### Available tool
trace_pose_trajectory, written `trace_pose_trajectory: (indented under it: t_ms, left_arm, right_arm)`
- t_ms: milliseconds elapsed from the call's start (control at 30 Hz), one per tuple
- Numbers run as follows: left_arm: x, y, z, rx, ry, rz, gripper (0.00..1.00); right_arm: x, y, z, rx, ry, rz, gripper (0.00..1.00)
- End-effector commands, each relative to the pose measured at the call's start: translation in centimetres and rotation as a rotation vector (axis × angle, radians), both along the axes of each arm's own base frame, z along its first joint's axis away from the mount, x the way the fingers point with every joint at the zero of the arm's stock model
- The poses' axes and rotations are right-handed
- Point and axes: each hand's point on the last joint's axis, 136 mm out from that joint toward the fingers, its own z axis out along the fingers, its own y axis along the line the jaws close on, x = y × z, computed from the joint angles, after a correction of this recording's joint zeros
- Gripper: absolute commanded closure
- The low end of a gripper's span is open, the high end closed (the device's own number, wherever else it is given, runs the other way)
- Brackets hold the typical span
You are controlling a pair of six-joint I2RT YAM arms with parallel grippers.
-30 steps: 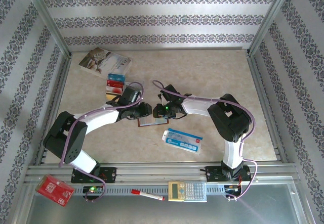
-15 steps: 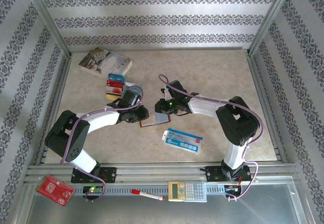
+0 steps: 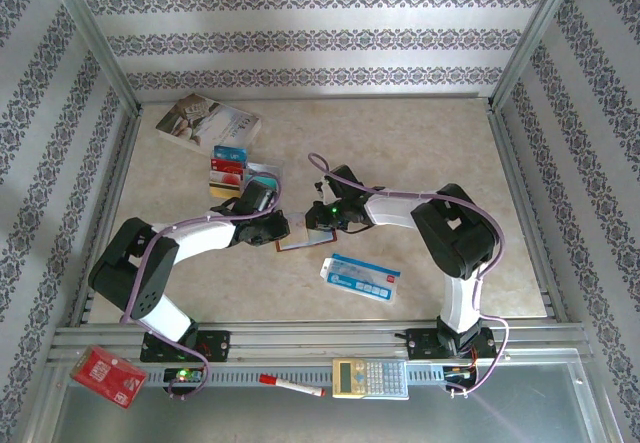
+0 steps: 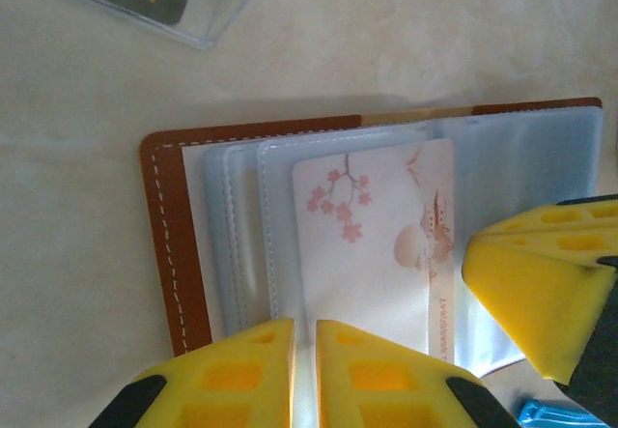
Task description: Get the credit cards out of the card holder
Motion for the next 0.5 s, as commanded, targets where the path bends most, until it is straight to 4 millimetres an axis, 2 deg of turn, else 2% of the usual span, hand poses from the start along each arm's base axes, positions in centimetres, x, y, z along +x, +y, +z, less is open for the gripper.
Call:
trace_pose_trajectory:
  t_ms: [0, 467]
  left_arm:
    - [-0.1, 0.6, -1.4, 0.018, 0.031, 0.028, 0.85]
    - [-1.6, 2.4, -3.6, 0.130, 0.115, 0.031, 0.89]
  right_arm:
    - [0.1, 1.0, 0.1, 0.025, 0.003, 0.019, 0.88]
    - [-0.1, 0.9, -0.6, 0.034, 0.017, 0.019, 0.81]
